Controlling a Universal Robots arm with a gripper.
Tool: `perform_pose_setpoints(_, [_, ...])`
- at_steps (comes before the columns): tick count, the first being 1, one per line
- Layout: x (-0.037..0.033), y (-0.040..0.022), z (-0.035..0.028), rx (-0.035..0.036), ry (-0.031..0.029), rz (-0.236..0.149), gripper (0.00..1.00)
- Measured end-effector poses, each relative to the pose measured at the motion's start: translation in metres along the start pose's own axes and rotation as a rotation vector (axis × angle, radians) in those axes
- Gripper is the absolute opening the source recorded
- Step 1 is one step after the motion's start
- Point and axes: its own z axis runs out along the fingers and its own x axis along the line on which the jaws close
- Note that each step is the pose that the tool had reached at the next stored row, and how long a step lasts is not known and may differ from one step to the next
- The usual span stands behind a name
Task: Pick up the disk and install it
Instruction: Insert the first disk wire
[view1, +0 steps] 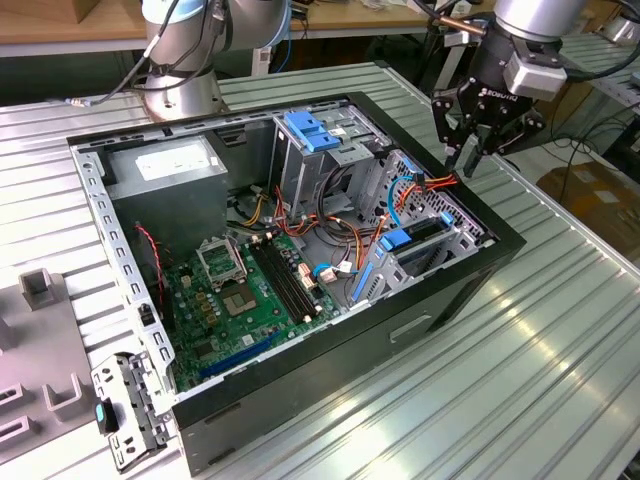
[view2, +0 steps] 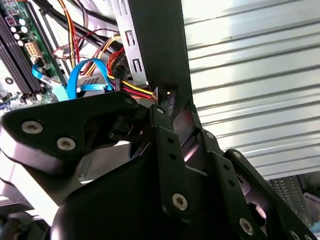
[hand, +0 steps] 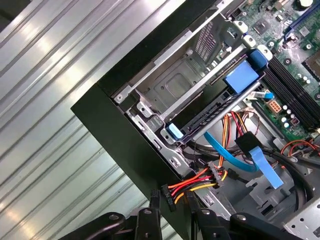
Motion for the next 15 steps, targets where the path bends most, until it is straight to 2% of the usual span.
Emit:
perform_pose_setpoints(8, [0.0028, 0.0042, 0.0081, 0.0090, -0.0016, -0.121, 0.33])
perform_pose_setpoints(11, [0.0028, 0.0043, 0.0082, 0.0097, -0.0018, -0.128, 0.31])
perform_pose_setpoints(13, [0.0030, 0.0044, 0.0075, 0.0096, -0.0017, -0.129, 0.18])
perform_pose_setpoints(15, [0.0034, 0.0044, 0.0020, 0.0098, -0.0020, -0.129, 0.16])
